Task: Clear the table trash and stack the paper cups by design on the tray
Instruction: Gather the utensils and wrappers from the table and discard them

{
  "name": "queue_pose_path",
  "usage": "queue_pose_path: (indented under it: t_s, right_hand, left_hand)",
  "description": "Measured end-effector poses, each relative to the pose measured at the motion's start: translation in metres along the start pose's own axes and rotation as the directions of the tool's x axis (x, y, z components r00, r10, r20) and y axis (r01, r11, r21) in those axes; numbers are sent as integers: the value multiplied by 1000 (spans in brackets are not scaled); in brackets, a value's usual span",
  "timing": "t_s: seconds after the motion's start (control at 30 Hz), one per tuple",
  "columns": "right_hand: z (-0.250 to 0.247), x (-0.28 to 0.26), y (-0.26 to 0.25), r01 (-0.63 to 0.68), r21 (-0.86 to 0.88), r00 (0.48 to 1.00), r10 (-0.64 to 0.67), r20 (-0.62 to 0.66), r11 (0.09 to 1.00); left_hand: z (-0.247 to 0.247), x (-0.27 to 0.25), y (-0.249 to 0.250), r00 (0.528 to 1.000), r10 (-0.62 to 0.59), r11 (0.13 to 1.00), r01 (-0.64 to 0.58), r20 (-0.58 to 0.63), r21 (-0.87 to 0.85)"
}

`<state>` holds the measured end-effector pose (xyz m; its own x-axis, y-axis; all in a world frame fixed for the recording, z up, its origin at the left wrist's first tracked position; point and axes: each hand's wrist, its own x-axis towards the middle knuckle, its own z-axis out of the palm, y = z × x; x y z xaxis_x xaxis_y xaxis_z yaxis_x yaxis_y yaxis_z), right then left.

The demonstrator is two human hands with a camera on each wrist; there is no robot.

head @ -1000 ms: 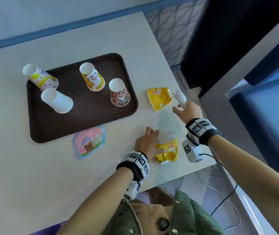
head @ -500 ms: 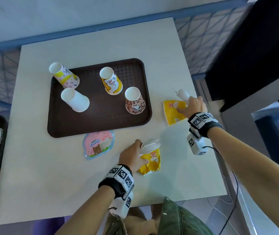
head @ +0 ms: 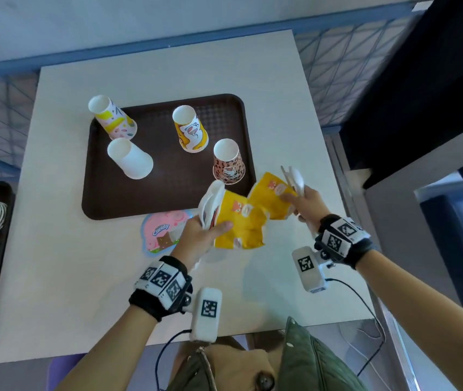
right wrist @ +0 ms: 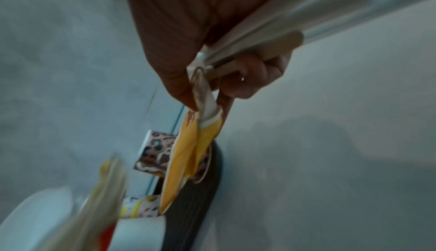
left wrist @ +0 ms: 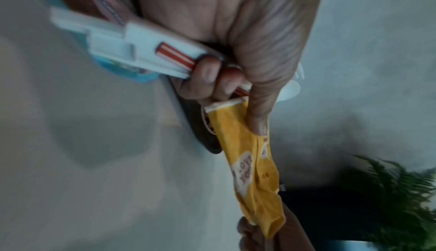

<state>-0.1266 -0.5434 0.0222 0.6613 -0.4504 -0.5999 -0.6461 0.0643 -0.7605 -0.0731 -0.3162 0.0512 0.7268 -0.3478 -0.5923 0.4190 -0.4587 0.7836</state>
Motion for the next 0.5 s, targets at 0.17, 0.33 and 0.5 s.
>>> queue_pose_path:
  t_s: [0.17, 0.33, 0.5]
  right_hand:
    - [33, -29, -5, -3, 138, 980, -24, 197, 990]
    - [51, -44, -8, -115, 125, 936, 65, 346, 985]
    - [77, -61, -10, -118, 45, 901, 88, 426, 992]
  left_hand:
    - [-7, -3, 18, 988, 134, 990, -136, 75, 24]
    - [-28, -5, 6, 990, 133, 979, -138, 43, 147]
    - [-46, -9, -6, 991, 115, 969, -126, 61, 214]
